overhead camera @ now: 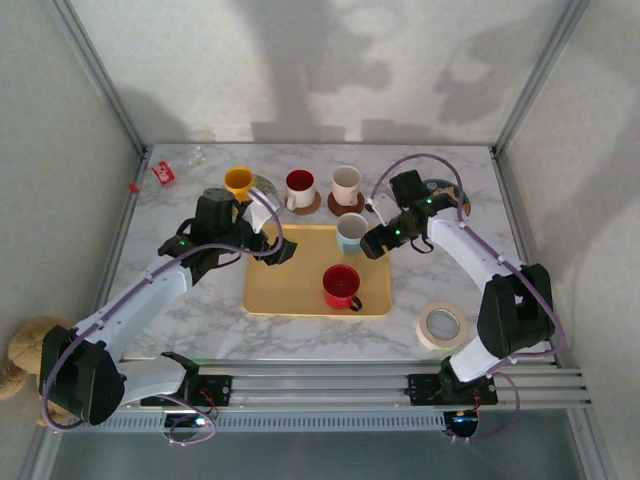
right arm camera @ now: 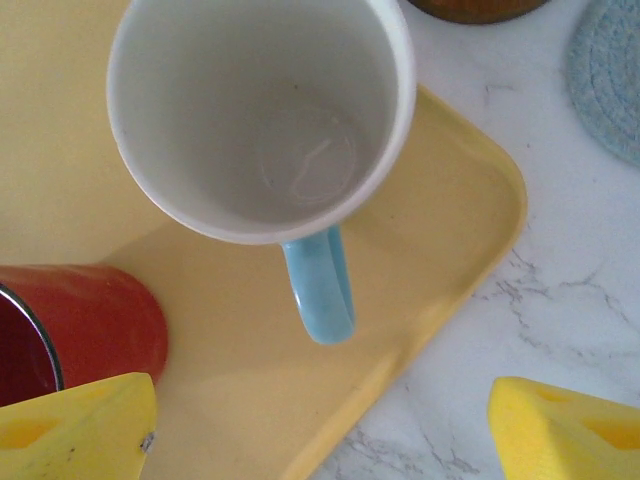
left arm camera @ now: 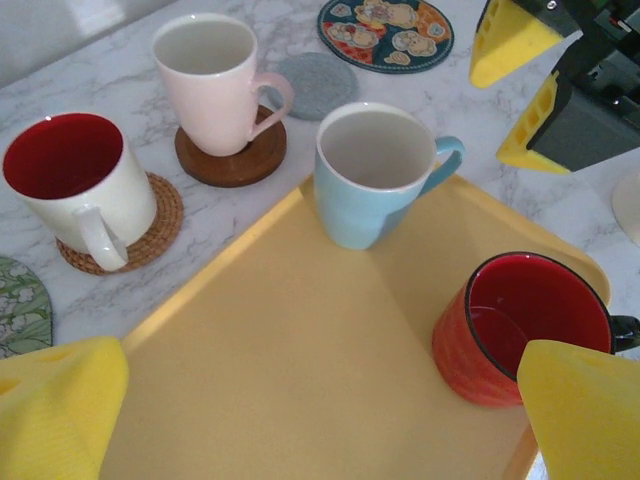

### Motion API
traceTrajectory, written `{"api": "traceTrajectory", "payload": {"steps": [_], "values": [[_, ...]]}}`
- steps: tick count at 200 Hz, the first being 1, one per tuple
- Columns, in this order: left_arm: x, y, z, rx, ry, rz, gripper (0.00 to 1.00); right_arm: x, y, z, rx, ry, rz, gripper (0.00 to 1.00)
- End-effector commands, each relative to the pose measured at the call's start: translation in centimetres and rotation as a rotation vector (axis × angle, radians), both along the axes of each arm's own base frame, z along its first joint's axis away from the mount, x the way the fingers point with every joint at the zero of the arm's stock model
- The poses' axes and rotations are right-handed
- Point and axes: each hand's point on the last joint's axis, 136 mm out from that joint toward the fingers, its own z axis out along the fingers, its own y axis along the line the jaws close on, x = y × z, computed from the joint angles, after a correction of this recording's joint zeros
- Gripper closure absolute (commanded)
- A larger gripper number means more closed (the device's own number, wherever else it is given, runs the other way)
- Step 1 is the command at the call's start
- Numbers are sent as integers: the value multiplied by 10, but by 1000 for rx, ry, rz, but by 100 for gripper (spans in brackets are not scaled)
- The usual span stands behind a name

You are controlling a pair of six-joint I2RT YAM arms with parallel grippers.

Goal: Place the cup by the coaster

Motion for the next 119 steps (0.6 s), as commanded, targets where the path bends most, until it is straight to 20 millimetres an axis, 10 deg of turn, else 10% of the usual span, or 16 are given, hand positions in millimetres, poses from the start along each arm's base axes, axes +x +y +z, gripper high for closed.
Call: {"api": "traceTrajectory", "payload": {"steps": [1, 119], "values": [[-8, -5, 0, -7, -7, -38, 0, 4, 12, -7, 23, -11, 51, 17], [1, -9, -5, 4, -7, -47, 0, 2, 23, -41, 2, 53, 135, 35]]}}
